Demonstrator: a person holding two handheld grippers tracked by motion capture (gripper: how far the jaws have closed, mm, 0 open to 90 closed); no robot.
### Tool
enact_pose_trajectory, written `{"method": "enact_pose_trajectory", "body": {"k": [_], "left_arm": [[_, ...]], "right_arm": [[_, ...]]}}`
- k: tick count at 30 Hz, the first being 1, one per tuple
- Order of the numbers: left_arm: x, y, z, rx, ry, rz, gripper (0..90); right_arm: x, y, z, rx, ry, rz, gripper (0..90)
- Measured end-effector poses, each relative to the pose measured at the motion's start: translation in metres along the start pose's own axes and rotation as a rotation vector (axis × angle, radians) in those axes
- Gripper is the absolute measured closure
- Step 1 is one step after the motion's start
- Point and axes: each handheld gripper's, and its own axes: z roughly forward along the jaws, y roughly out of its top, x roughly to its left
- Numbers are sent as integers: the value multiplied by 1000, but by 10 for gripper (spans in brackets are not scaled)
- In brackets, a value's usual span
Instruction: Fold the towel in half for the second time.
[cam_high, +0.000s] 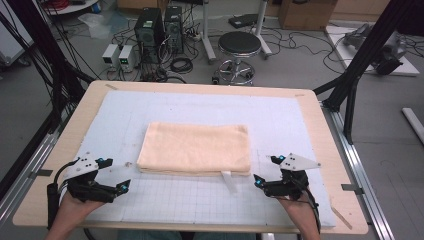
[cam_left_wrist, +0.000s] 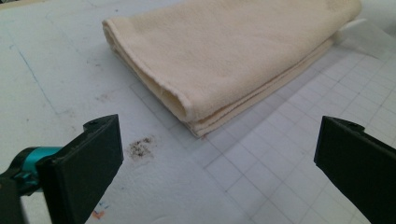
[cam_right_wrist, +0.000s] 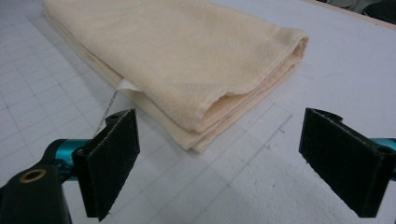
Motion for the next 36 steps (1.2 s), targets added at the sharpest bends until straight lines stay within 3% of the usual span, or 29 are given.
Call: {"method": "enact_pose_trajectory", "body": {"k": [18, 27, 30, 36], "left_arm": [[-7, -7, 4, 14, -8, 11, 18], [-2, -12, 13, 49, -14, 10, 18], [0, -12, 12, 38, -18, -8, 18], [-3, -10, 12, 24, -13, 5, 18]], "right_arm": [[8, -22, -25, -2, -34, 6, 118], [11, -25, -19, 6, -35, 5, 118], [10, -26, -19, -2, -39, 4, 118], [9, -26, -21, -25, -45, 5, 118]]}}
